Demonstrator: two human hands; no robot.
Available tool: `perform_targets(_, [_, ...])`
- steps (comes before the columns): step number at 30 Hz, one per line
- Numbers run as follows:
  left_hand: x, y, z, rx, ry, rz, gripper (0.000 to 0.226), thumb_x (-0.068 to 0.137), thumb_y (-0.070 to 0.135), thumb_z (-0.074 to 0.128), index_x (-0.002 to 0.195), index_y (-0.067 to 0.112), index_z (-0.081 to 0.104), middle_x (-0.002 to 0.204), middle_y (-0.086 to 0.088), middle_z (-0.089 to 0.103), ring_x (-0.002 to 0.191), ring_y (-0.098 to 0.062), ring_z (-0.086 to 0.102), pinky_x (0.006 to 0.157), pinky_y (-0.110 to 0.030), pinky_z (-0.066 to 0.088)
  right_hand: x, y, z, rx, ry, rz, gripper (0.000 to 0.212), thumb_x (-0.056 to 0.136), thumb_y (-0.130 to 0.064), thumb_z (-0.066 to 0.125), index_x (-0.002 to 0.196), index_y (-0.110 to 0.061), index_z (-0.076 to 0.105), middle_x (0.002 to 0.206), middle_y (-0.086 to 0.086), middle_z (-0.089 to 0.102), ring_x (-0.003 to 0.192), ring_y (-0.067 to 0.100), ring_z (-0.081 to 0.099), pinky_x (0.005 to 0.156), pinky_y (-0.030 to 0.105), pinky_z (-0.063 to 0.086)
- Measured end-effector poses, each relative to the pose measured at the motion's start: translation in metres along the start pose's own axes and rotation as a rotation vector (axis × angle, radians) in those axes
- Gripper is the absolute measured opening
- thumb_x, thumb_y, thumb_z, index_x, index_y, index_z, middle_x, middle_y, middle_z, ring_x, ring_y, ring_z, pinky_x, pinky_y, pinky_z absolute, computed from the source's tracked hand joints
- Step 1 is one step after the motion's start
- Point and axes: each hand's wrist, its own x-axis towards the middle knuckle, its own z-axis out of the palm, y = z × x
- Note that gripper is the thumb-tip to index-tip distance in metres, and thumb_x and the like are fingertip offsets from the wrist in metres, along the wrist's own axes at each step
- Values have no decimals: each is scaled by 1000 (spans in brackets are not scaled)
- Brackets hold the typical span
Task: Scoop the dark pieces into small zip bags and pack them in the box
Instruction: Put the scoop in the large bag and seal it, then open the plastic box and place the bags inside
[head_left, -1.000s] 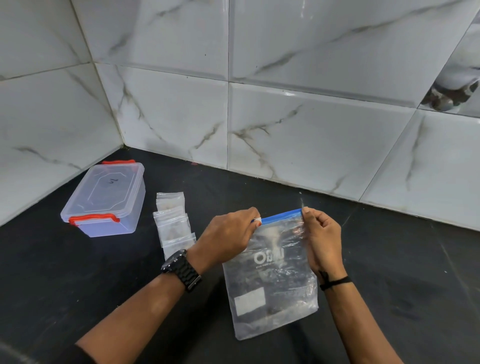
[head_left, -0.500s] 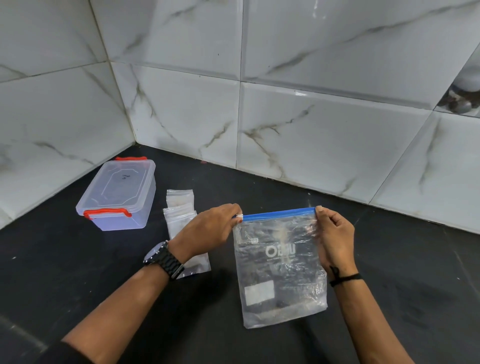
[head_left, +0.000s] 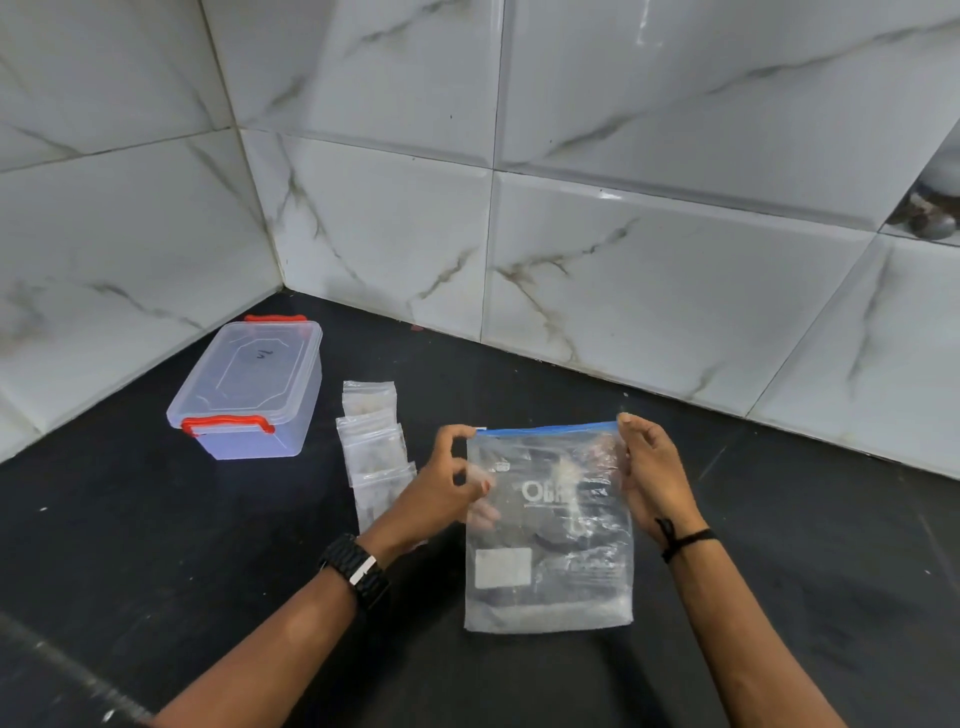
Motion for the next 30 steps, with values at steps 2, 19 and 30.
perform_targets(2, [4, -1, 0, 47, 125, 24, 27, 94, 10, 57, 111, 23, 40, 101, -9, 65, 78, -21, 71, 71, -32, 57, -6, -4, -1, -115, -203, 123, 66, 80, -53, 67, 133, -28, 37, 119, 3, 59, 85, 13, 61, 78, 36, 52])
perform_targets(19, [28, 64, -89, 168, 214, 159, 34, 81, -4, 69, 102, 22, 67, 114, 0, 64, 85, -9, 67, 71, -18, 53, 29, -66, 46, -394, -521, -170, 26, 85, 5, 62, 106, -8, 70, 88, 16, 65, 68, 9, 61, 65, 15, 50])
perform_targets(30, [72, 79, -182, 357, 378, 120, 50, 82, -8, 63, 126, 14, 58, 110, -6, 63, 82, -10, 60, 81, -21, 51, 90, -96, 147, -507, -542, -280, 29, 83, 5, 63, 110, -6, 67, 99, 21, 66, 81, 19, 57, 70, 25, 46])
